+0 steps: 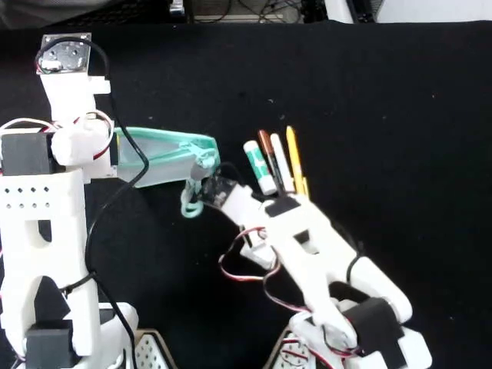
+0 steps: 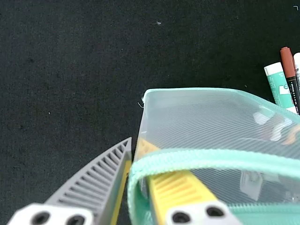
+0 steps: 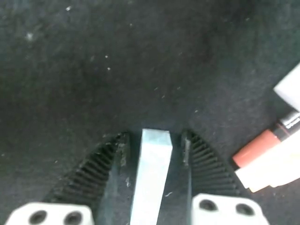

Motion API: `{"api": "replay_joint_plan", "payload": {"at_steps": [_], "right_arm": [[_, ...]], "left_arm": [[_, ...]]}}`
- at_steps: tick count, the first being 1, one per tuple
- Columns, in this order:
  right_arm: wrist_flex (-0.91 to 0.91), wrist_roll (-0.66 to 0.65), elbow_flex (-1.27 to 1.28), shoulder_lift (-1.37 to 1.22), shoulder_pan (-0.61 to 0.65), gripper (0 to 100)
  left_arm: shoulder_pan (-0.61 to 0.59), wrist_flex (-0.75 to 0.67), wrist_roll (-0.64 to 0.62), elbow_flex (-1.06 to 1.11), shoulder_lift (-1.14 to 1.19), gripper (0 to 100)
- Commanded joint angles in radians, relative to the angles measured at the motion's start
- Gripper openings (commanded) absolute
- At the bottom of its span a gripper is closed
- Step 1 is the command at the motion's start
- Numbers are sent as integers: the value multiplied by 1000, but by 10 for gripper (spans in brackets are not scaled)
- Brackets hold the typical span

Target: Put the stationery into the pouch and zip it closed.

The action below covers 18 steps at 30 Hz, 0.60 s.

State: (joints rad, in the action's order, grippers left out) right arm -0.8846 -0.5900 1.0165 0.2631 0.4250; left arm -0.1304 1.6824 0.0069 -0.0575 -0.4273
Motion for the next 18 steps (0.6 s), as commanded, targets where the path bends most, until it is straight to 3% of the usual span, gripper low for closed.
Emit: {"api": "replay_joint_plan", "payload": {"at_steps": [1,4,7,12,18], "right_arm": [[18,2,-61,-5,-8,194],[-8,2,-65,-5,-5,175],[-17,2,-65,-5,-8,4],[-78,2,-81,-1,-8,14],[-282,2,-156,165,-8,11]], "left_arm": [[10,-9,-3,4,-12,30],[10,-9,-2,4,-12,30],[10,-9,-2,4,-12,30],[10,-9,-2,4,-12,30],[10,-9,-2,4,-12,30]]}}
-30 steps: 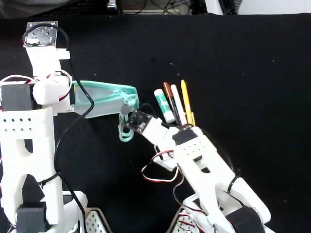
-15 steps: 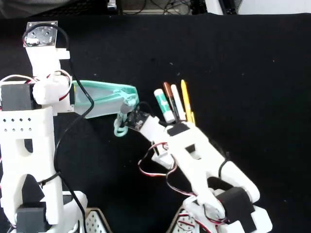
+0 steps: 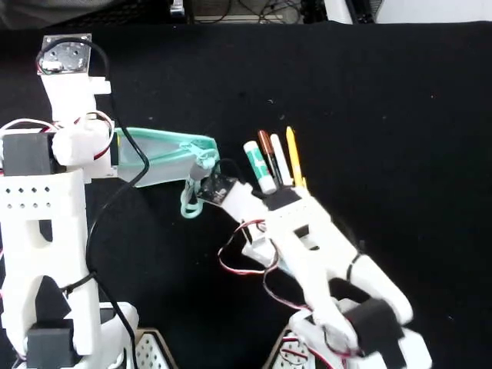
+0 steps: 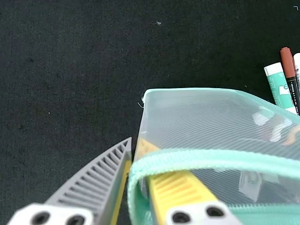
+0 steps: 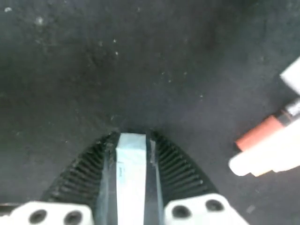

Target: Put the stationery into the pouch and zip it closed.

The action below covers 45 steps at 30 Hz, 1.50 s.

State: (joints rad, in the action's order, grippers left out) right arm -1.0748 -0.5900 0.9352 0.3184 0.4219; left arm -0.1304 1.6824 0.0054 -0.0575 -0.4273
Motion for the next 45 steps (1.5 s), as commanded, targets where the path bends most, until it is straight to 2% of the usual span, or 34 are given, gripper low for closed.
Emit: {"api": "replay_joint_plan", "payload": {"at_steps": [1,5,9,13,16,18,21,25,28,38,45], "right_arm": [[-129,2,-88,163,-5,11],[-272,2,-145,446,-8,11],[-347,2,-231,766,-66,11],[-307,9,-308,997,-91,12],[-178,104,-338,1067,-91,12],[-51,198,-341,1072,-57,13],[163,301,-325,1044,69,14],[440,298,-291,966,265,14],[594,279,-268,889,359,13],[1025,275,-113,633,379,13],[1037,281,-53,596,379,13]], "left_arm": [[10,-9,0,4,-12,30],[10,-8,0,4,-12,30],[10,3,0,4,-12,30],[10,3,0,4,-8,30],[12,3,-2,4,-5,30],[12,3,-2,4,-5,30],[12,3,-2,4,-5,30],[10,3,0,4,-8,30],[5,5,0,4,-12,30],[4,31,0,2,-12,30],[4,29,0,2,-12,30]]}}
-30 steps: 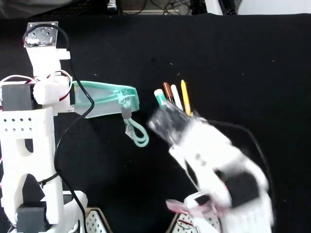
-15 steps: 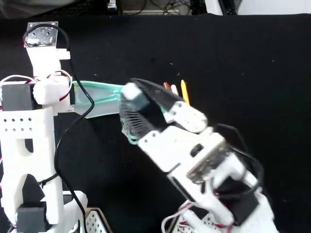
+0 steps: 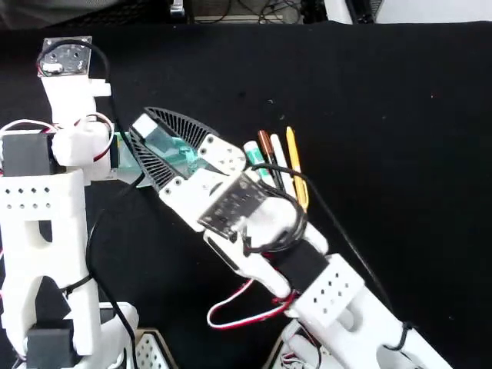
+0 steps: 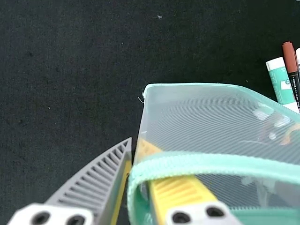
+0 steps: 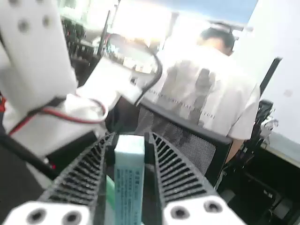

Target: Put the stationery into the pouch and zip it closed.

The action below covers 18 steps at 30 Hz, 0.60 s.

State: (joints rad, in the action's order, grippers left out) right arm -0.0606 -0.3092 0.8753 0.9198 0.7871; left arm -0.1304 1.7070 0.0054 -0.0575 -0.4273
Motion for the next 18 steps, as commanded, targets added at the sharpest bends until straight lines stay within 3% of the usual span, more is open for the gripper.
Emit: {"api": "replay_joint_plan", "payload": {"at_steps": [1,18], "right_arm": [[23,0,21,-5,12,13],[15,-3,58,-1,18,13]], "left_arm": [[4,5,0,2,-12,30],[4,8,2,-4,-14,30]]}}
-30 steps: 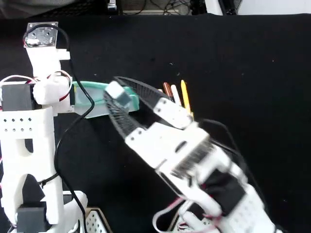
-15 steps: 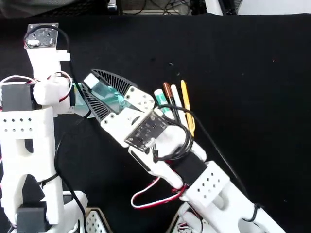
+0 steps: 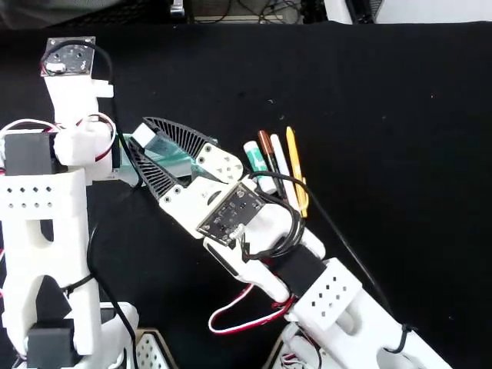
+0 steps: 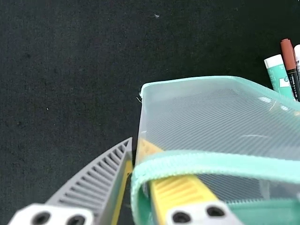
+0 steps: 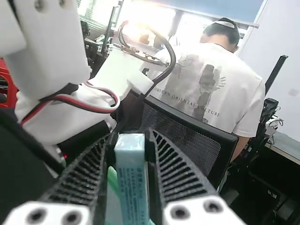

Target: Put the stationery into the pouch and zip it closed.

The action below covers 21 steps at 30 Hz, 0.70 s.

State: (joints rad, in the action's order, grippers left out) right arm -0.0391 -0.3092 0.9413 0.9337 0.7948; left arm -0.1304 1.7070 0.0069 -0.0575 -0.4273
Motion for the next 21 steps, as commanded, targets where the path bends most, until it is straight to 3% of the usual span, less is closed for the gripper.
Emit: {"api": "replay_joint_plan", "payload": {"at_steps": [1,21], "right_arm": [[-6,-3,-12,-16,11,13],[-129,-6,-47,104,61,12]], "left_arm": [[4,8,0,-4,-14,30],[8,23,0,-7,-15,30]]}}
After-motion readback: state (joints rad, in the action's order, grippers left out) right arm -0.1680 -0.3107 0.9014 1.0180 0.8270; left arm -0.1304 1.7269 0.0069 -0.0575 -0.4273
